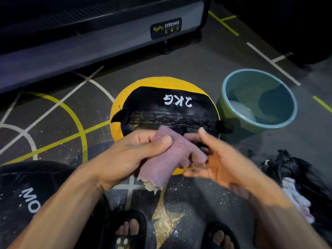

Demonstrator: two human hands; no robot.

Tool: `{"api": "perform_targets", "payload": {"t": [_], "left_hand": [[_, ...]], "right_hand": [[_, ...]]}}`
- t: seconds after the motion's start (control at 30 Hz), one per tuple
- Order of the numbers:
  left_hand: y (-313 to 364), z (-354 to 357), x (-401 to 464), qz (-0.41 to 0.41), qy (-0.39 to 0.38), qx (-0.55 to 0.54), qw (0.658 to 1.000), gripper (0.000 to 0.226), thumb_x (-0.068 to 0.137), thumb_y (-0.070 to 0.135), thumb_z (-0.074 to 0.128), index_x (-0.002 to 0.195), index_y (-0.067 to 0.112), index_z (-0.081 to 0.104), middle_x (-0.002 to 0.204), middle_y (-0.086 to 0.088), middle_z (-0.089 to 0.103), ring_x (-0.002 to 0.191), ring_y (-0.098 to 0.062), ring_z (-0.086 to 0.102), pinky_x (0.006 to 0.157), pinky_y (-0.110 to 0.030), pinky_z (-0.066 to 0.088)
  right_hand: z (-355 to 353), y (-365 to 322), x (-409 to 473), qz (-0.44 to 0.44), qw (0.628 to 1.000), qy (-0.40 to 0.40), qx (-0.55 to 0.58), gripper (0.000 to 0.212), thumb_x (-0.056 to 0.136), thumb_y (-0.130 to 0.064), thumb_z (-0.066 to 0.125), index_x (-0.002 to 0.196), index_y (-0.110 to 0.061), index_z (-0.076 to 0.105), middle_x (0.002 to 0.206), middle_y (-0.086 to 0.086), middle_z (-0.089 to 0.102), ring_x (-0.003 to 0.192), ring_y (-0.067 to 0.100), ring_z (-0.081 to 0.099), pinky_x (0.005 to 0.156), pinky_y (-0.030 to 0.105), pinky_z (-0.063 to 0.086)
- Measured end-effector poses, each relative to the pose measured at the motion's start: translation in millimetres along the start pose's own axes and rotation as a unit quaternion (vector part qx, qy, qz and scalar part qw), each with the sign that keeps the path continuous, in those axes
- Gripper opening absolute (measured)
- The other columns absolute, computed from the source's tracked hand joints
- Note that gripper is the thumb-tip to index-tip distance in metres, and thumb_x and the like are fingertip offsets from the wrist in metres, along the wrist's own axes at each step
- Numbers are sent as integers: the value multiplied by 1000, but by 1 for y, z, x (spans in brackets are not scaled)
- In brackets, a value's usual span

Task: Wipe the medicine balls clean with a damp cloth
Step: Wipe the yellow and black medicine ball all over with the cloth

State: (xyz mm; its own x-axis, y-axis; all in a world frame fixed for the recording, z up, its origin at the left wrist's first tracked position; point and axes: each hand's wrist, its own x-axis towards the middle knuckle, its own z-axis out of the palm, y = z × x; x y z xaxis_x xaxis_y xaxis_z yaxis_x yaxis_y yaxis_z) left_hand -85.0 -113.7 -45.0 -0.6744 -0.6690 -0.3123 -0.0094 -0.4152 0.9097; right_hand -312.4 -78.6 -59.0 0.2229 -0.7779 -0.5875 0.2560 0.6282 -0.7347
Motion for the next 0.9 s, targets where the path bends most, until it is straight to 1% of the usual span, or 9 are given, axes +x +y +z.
{"api": "perform_targets", "payload": {"t": [0.1, 0.17, 0.3, 0.43, 0.5, 0.6, 0.67, 0.8, 0.9], "left_hand": [[-2, -3, -3, 6, 16, -54, 998, 37, 98, 28, 53, 107, -1, 75, 103, -30, 72, 85, -31, 71, 76, -34, 61], [-1, -3, -6, 5, 34, -82, 996, 38, 97, 28, 53, 107, 0, 76, 104, -29, 73, 85, -31, 73, 73, -32, 61], [-2, -2, -9, 9, 46, -68, 997, 40, 98, 29, 52, 110, -2, 74, 108, -27, 73, 92, -32, 72, 78, -33, 60], [-1, -8, -10, 23, 102, 82, 991, 37, 107, 33, 52, 114, 4, 75, 111, -17, 76, 108, -37, 71, 96, -44, 57], [1, -7, -9, 47, 141, 167, 975, 33, 101, 33, 54, 106, 13, 79, 103, -6, 79, 102, -29, 74, 92, -39, 57], [-5, -5, -6, 99, 200, 241, 944, 25, 95, 44, 65, 94, 25, 83, 98, 6, 77, 93, -13, 72, 83, -32, 57], [-12, -8, -5, 134, 256, 298, 910, 29, 89, 57, 70, 83, 31, 82, 106, 12, 66, 100, -7, 65, 83, -24, 52], [-6, -5, -8, 187, 220, 315, 904, 30, 85, 50, 71, 76, 23, 80, 138, 16, 61, 132, -5, 55, 104, -34, 44], [-1, -2, -11, 203, 149, 281, 926, 27, 90, 39, 71, 89, 13, 79, 114, 1, 74, 107, -13, 69, 91, -31, 54]], "right_hand": [[3, 23, -4, 66, 995, -26, 72, 81, 86, -71, 55, 122, 2, 65, 114, 30, 71, 106, 39, 72, 88, 45, 62], [5, 32, -8, 41, 985, -78, 146, 94, 74, -76, 70, 124, 4, 68, 124, 29, 67, 119, 39, 66, 102, 49, 55], [14, 32, -7, -82, 981, -111, 140, 75, 81, -55, 80, 133, -4, 63, 129, 21, 66, 124, 36, 60, 111, 53, 46], [17, 27, -4, -131, 985, -34, 104, 60, 77, -40, 86, 122, -5, 69, 118, 19, 71, 110, 31, 67, 100, 47, 53], [17, 24, -4, -161, 985, 19, 63, 45, 81, -33, 78, 115, -4, 72, 111, 18, 74, 101, 28, 69, 96, 44, 57], [17, 18, -5, -210, 974, 88, -12, 29, 84, -22, 71, 107, -4, 71, 75, 4, 75, 67, 9, 69, 69, 25, 56], [15, 17, -6, -220, 965, 133, -47, 33, 82, -25, 74, 110, -9, 69, 60, -1, 69, 54, 5, 62, 68, 29, 49], [11, 15, -11, -237, 959, 134, -78, 54, 80, -26, 76, 132, -26, 62, 80, 16, 76, 72, 19, 71, 75, 31, 58], [7, 11, -19, -225, 961, 67, -149, 49, 75, -34, 84, 122, -27, 72, 100, 0, 78, 88, 9, 72, 79, 21, 56]]}}
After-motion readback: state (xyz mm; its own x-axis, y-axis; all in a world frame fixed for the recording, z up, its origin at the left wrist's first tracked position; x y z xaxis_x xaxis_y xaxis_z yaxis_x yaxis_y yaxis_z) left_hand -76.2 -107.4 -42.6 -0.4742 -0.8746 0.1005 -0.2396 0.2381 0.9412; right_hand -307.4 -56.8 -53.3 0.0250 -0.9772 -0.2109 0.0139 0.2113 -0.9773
